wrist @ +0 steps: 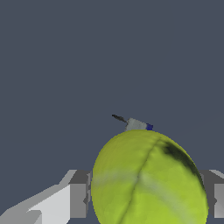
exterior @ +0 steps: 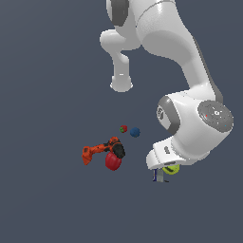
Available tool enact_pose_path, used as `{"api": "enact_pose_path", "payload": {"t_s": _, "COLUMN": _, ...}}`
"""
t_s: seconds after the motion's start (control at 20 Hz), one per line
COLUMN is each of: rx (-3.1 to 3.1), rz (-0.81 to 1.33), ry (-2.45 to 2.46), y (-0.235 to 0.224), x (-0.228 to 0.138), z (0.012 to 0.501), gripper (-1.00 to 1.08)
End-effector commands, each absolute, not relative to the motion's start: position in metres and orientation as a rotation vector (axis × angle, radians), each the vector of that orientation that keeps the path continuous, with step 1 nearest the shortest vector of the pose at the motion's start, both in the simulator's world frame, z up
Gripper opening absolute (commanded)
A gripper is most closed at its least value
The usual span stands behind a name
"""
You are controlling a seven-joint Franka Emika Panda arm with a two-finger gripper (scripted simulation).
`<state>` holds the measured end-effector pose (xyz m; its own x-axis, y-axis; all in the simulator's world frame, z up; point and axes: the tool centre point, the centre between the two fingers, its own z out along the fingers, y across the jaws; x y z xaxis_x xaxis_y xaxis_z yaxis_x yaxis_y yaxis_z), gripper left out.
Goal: Pick up a designated object from a clutter of objects.
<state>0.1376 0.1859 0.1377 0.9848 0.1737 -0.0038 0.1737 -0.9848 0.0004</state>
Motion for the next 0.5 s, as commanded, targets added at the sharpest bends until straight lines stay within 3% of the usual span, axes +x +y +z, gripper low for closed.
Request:
{"api": "enact_pose_path", "payload": {"t_s": 0.0, "rx": 3.129, "rz": -0.001, "ry": 0.274, "y": 0.173, "x": 0.138, "z": 0.166, "gripper": -1.00}}
{"api": "enact_pose_path", "payload": {"t_s": 0.45, "rx": 3.130, "rz": -0.001, "ry": 0.275, "y": 0.126, "x": 0.139, "z": 0.261, "gripper": -1.00}}
